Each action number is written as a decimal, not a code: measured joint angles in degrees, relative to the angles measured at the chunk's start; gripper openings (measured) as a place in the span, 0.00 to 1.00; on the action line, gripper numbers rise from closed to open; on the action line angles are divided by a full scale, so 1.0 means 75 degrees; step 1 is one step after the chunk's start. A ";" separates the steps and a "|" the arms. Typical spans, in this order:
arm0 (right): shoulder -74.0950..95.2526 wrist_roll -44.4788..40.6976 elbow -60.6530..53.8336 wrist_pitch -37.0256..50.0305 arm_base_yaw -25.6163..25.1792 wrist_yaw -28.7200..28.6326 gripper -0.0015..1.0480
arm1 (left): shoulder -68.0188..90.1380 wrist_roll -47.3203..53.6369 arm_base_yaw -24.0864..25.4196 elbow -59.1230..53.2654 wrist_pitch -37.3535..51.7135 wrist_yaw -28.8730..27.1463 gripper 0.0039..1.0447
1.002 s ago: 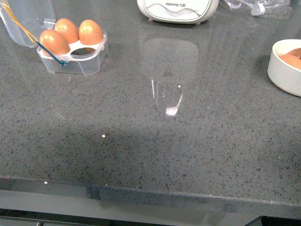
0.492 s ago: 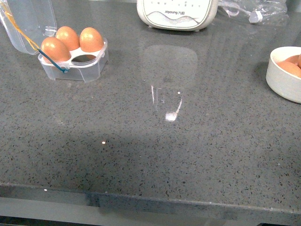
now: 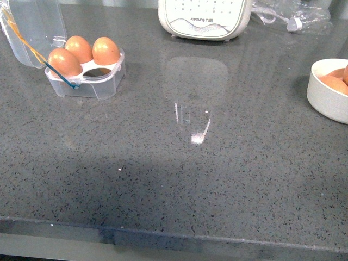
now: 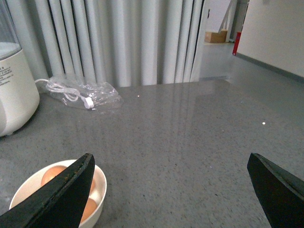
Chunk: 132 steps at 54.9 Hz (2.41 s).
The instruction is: Put egg into box
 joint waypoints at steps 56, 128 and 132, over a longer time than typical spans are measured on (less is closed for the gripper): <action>0.6190 -0.0157 0.4695 -0.2433 0.1291 -0.2011 0.93 | 0.0000 0.0000 0.0000 0.0000 0.0000 0.0000 0.94; 0.6481 -0.0102 0.3797 -0.1623 0.1075 -0.2157 0.93 | 0.0000 0.0003 0.0000 0.0000 0.0000 0.0000 0.94; 0.6505 -0.0102 0.3780 -0.1594 0.1067 -0.2157 0.93 | 0.0000 0.0003 0.0000 0.0000 0.0000 0.0000 0.94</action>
